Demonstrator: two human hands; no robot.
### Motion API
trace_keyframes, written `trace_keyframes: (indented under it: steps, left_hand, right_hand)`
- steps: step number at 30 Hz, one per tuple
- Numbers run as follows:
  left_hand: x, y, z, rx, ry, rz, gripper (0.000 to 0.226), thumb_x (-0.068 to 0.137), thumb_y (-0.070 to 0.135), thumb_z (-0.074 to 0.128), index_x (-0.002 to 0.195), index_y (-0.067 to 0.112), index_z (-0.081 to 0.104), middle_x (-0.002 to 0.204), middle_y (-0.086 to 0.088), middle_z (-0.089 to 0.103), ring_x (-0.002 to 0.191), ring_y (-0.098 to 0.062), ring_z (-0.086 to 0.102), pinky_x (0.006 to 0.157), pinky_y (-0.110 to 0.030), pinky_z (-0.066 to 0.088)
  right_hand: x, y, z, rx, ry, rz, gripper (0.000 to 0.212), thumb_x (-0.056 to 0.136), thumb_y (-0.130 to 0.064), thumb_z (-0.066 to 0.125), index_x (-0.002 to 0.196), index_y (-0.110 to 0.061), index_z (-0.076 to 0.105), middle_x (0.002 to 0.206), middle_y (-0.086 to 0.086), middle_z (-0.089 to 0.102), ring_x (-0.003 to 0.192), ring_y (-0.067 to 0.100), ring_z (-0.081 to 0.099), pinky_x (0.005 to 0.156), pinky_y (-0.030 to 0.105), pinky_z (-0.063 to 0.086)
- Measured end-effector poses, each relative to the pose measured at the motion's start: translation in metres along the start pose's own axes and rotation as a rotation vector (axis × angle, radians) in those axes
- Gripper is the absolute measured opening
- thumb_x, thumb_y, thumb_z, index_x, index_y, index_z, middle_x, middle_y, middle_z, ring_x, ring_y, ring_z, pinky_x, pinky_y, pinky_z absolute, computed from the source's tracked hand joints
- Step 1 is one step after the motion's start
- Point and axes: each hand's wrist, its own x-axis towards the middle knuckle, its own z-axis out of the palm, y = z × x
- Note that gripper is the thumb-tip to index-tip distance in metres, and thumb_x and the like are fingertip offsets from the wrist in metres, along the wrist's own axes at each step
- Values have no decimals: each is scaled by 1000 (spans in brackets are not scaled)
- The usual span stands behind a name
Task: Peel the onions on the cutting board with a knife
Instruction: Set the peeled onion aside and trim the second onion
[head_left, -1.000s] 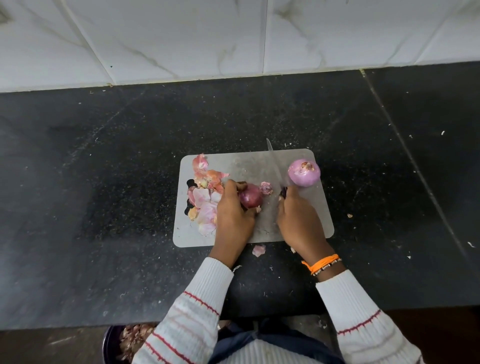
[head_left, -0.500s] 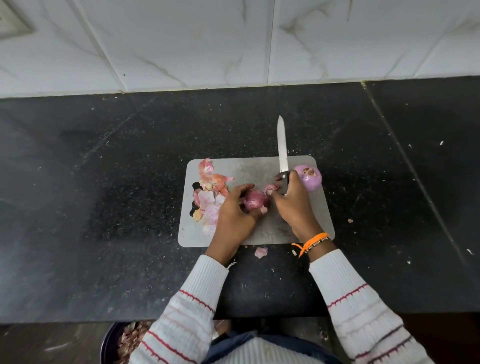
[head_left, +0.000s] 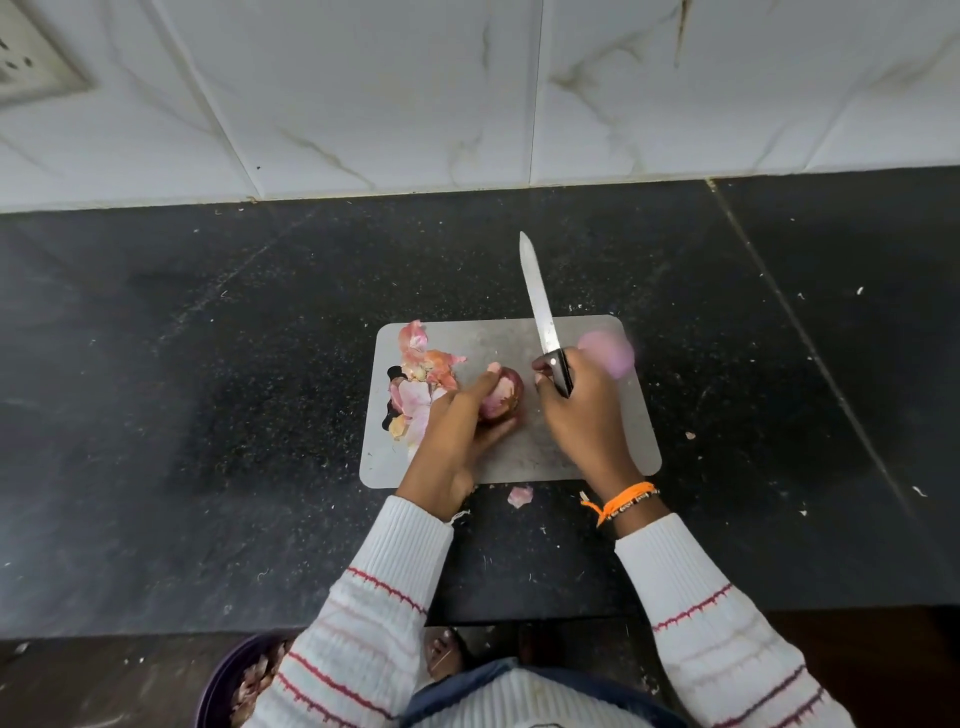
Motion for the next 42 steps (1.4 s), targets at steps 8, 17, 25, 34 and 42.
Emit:
trace_keyframes:
  steps: [8,17,25,34,42]
  left_hand:
    - [-3,2,9,153,-43,114,26,100,23,38,118,15,56,116,-14,63,97,-22,63,86,-38,55]
    - [4,5,-2,656,-59,458,45,82,4,66,124,13,54,113,2,58,108,-13,54,87,-18,47]
    - [27,-16,5,836,200,668,50,77,2,71,123,10,52,114,2,57,102,-10,52,81,-7,42]
    - [31,-23,-2,815,181,645,49,76,5,72,119,19,54,111,6,59,103,-12,56,92,-28,48]
    - [37,-22,-1,872,209,665,43,71,4,74,110,17,62,107,-1,62,96,-14,57,87,-32,50]
  right_hand:
    - [-23,-5,-3,237,-135,56,25,77,-14,73,99,-10,62,92,3,67,88,12,62,75,21,49]
    - [-18,1,-8,330,-169,149,19,86,-11,63,104,-17,59,102,-1,67,100,9,61,85,22,48]
    - [-26,-8,-6,-11,-207,183,19,99,-20,36,89,-11,50,70,-4,49,66,12,47,58,26,33]
    - [-31,2,-15,-271,-341,240,21,99,-20,34,103,-6,49,96,13,59,88,27,56,71,38,43]
    - [-39,-10,-14,-393,-378,128,11,99,-20,34,100,-11,41,69,-8,37,72,17,46,54,29,28]
